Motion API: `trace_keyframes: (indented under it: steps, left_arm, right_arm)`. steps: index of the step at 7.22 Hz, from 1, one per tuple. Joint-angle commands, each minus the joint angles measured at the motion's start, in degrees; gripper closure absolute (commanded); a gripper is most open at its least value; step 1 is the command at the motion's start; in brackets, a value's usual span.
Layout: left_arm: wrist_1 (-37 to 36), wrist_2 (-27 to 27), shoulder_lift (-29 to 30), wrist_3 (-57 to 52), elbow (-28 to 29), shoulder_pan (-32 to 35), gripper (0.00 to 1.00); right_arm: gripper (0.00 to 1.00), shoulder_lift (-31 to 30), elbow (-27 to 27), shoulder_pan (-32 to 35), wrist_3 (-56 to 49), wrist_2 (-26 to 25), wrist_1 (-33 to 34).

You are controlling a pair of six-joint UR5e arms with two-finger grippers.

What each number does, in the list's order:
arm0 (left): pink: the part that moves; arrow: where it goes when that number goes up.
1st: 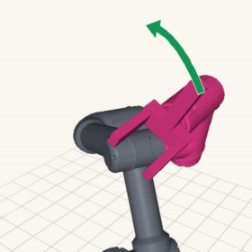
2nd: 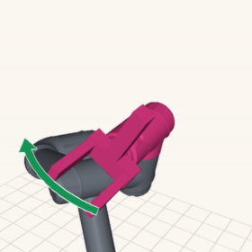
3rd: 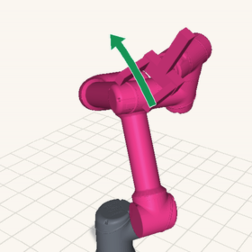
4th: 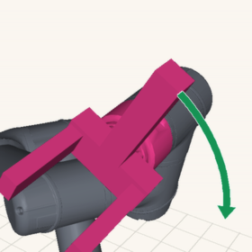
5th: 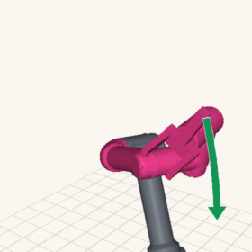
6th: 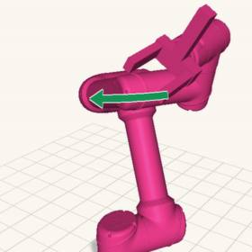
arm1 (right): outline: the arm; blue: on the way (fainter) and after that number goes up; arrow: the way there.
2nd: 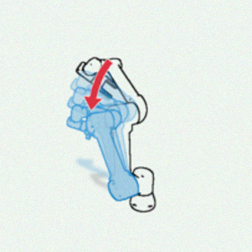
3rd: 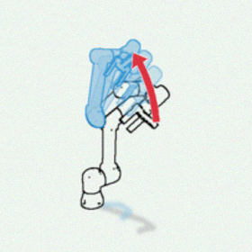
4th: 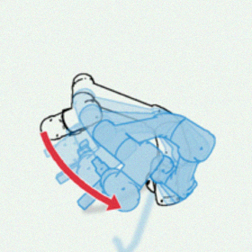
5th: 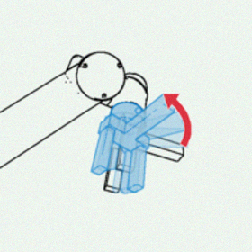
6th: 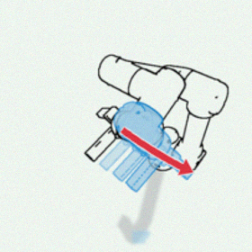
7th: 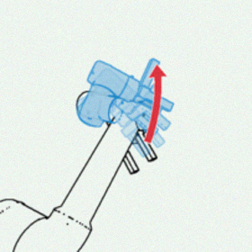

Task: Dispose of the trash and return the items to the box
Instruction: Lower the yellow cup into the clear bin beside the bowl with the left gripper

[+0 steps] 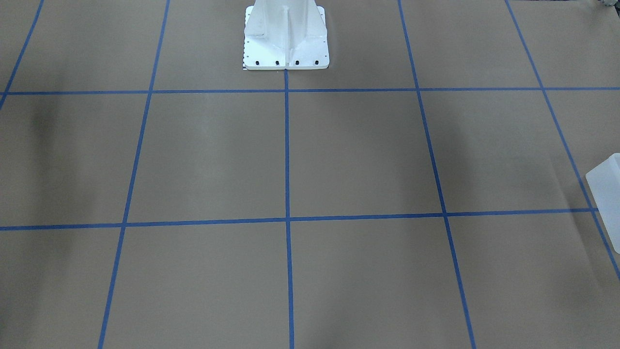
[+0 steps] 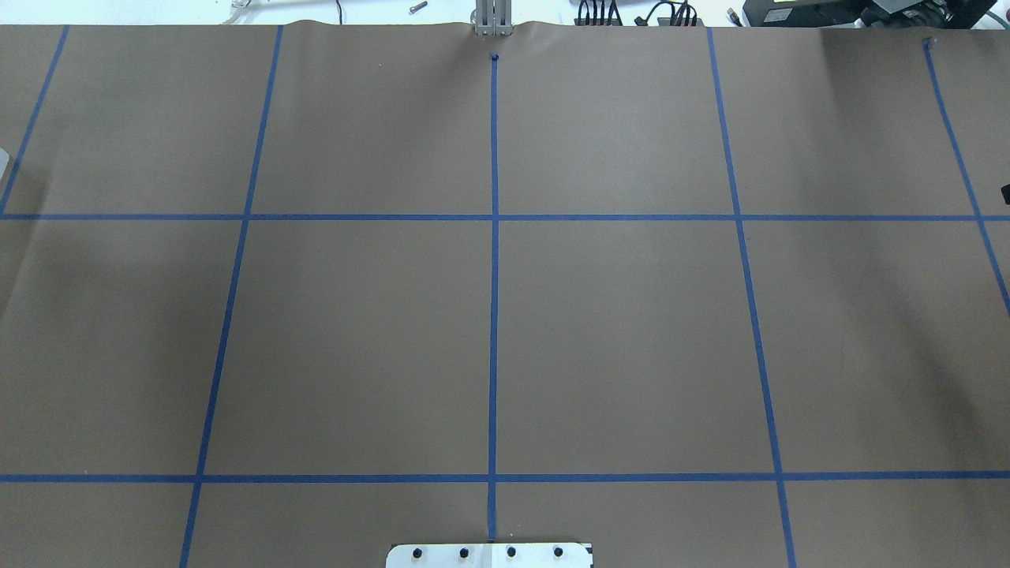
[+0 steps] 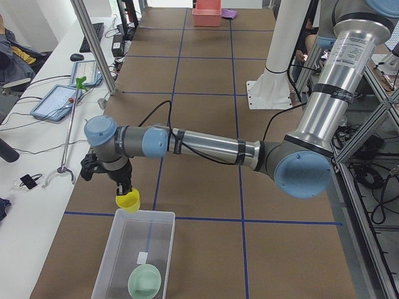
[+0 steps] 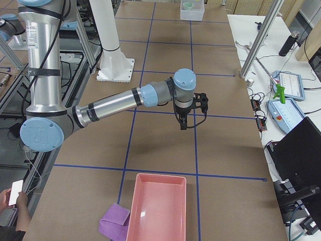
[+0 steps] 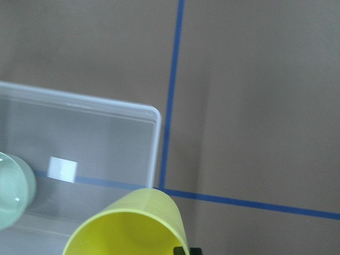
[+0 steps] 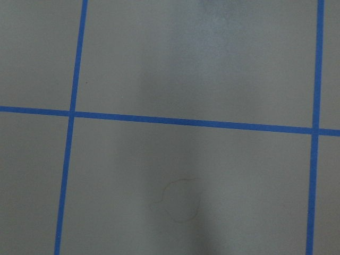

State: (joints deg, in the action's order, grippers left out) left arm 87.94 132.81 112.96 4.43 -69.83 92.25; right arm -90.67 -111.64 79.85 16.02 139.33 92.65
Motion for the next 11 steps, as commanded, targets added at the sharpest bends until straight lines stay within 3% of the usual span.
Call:
trace_keyframes:
  steps: [1,3,6,11]
  left_arm:
    - [13.0,-0.4,3.0,3.2,15.4,-2.0,1.0]
    - [14.4,-0.3,1.7,10.1,14.9,-7.1,1.0]
    - [15.9,-0.4,-1.2,10.0,14.9,-12.0,1.0]
    - [15.5,-0.4,-2.0,6.4,15.4,-11.0,1.0]
  right_arm:
    - [0.0,0.4,-0.2,-1.8,0.8,-0.2,0.0]
    - [0.0,0.9,-0.5,-4.7,4.2,-0.4,0.0]
    - [0.0,1.2,-0.7,-5.2,4.7,-0.4,0.0]
    - [0.0,1.2,-0.6,-5.2,4.8,-0.5,0.1]
